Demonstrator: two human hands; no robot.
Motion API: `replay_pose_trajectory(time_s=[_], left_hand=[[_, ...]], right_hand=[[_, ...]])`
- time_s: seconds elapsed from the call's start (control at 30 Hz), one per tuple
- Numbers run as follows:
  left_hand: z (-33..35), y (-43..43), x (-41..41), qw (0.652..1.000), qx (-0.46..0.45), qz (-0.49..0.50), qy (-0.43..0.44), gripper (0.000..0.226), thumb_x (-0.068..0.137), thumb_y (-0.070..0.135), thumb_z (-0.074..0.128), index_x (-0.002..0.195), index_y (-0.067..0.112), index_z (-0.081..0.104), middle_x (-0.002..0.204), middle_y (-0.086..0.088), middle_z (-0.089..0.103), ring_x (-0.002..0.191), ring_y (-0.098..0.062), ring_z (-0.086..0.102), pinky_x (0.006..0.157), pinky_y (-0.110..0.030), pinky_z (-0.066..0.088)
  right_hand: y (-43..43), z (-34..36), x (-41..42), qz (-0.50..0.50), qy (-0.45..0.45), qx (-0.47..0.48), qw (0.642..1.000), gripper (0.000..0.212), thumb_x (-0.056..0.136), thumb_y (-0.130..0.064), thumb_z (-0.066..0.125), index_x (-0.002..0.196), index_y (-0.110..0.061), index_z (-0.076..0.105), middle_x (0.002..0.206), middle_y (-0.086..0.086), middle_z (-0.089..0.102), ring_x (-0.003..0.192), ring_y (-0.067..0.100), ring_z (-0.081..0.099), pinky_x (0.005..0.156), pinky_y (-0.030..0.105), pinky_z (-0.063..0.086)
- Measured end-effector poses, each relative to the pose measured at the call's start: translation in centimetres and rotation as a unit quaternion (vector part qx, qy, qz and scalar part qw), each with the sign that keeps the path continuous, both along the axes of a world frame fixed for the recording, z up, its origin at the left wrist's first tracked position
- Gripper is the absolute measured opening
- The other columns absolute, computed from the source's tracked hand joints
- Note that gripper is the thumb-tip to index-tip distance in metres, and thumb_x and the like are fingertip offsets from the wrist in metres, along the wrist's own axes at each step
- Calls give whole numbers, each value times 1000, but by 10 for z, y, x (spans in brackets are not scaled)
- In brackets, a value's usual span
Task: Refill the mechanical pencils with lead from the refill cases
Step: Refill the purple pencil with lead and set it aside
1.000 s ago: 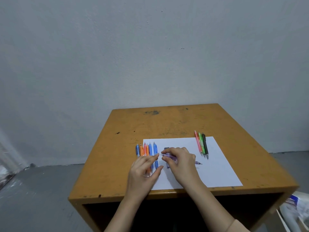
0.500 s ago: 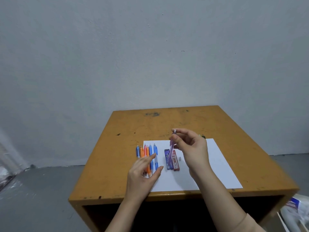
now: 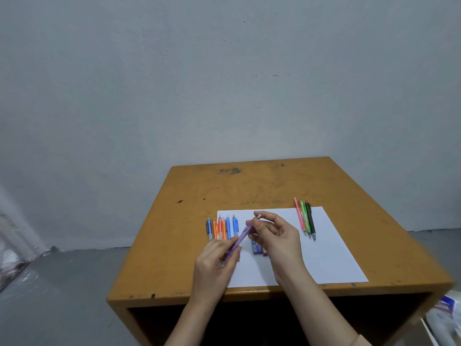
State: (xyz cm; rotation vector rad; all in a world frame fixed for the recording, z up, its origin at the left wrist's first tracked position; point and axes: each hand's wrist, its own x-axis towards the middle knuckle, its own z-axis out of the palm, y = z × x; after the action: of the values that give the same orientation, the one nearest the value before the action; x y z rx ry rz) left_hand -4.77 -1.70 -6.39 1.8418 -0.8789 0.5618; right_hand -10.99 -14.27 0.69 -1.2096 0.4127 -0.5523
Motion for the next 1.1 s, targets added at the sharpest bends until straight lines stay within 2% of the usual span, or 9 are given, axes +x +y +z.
replay_pose_trajectory(time_s=[0.07,0.23,0.33,0.47,0.57,0.63,0.8,0.97,1.1], left_hand=[[-1,0,1,1000,-1,2,3,28,78,16,70,106,10,71,97,16,63,94,6,56,75,-6,45],[0,0,2,1000,-6,4,5,24,79,15,71,103,11,72,97,17,63,95,7,55,77,-4,44],[2,0,0,999,-21,6,35,25,80,21,68,104,13,71,97,23,61,96,4,57,73,-4,45],[3,0,-1,998,-24,8,55,27,80,22,65,104,11,72,94,15,66,94,-1,60,71,-5,46],[3,1,-1,996,-28,23,76,30,80,26,62,104,10,71,95,15,64,99,2,58,72,-3,46],[4,1,-2,993,-39,34,106,34,80,30,60,106,12,70,98,15,63,104,5,56,70,-3,47],[4,1,-4,988,-34,48,140,37,79,34,57,108,13,68,101,5,65,98,-7,62,65,-7,49],[5,1,-4,988,-29,51,144,36,80,34,57,109,14,68,103,6,64,99,-5,61,66,-7,50],[6,1,-5,989,-23,51,140,37,80,33,57,110,15,67,103,8,63,100,-3,60,68,-7,50]], right_hand=[[-8,-1,-1,-6,4,-20,1000,16,85,-8,67,98,-18,69,85,5,74,83,15,71,73,26,57],[-33,-7,-5,-66,20,-52,996,22,87,1,63,97,-18,68,86,5,72,79,12,70,61,17,55],[-47,-14,-7,-89,35,-95,991,23,87,2,62,94,-19,68,87,4,71,80,17,69,70,22,56],[-64,-28,-5,-97,113,-238,960,25,88,-3,62,88,-28,68,85,-3,69,84,14,65,78,27,52],[-70,-35,-1,-63,185,-327,925,20,88,-5,62,99,-20,70,89,-4,66,81,6,59,76,22,48],[-71,-39,1,-47,211,-365,906,23,88,-5,62,107,-15,70,93,-2,64,82,7,56,75,18,42],[-71,-45,5,-18,229,-422,877,26,85,-18,67,112,-18,69,102,-2,58,85,6,52,79,19,39],[-67,-48,12,-10,232,-453,861,25,85,-19,67,110,-19,71,99,-2,58,94,11,53,83,24,41],[-64,-49,13,-19,226,-444,867,17,85,-14,66,99,-16,75,98,0,67,95,17,57,82,28,45]])
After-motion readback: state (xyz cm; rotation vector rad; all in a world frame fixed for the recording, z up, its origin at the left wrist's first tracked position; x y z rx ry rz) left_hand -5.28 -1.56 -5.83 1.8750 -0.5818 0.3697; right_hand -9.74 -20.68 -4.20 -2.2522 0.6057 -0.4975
